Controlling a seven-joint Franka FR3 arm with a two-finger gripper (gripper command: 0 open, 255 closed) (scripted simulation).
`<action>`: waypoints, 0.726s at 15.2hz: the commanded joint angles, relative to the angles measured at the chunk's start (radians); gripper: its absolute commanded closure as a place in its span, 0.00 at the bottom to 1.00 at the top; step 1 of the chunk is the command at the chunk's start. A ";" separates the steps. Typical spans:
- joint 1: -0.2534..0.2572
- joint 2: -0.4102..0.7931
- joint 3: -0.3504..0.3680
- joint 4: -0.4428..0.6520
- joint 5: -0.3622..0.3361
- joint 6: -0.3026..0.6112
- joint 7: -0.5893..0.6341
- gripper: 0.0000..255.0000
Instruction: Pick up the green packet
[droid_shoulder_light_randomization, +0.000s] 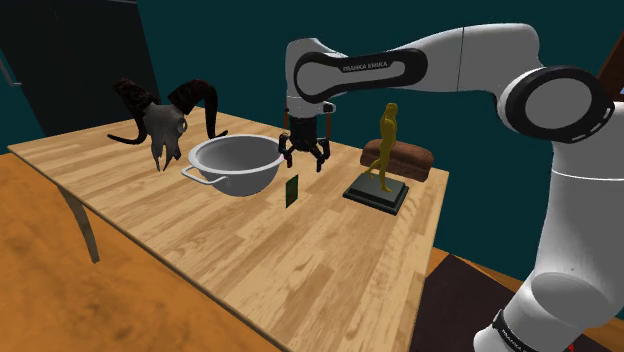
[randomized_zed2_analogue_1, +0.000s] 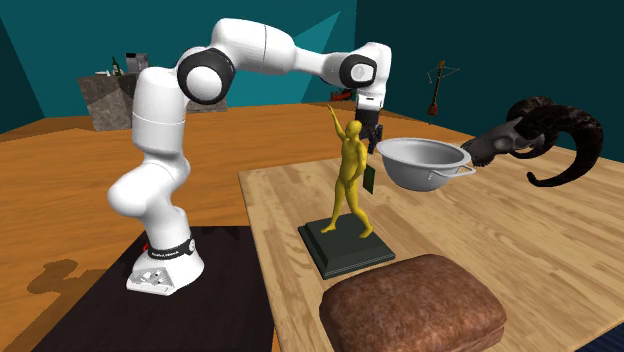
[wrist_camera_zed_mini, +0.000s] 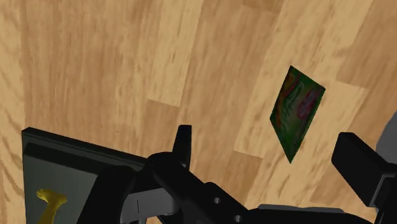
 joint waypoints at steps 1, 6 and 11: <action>0.023 0.083 -0.018 0.104 -0.029 -0.018 0.073 0.00; 0.044 0.166 -0.042 0.182 -0.053 -0.010 0.132 0.00; 0.038 0.167 -0.044 0.122 -0.054 0.050 0.134 0.00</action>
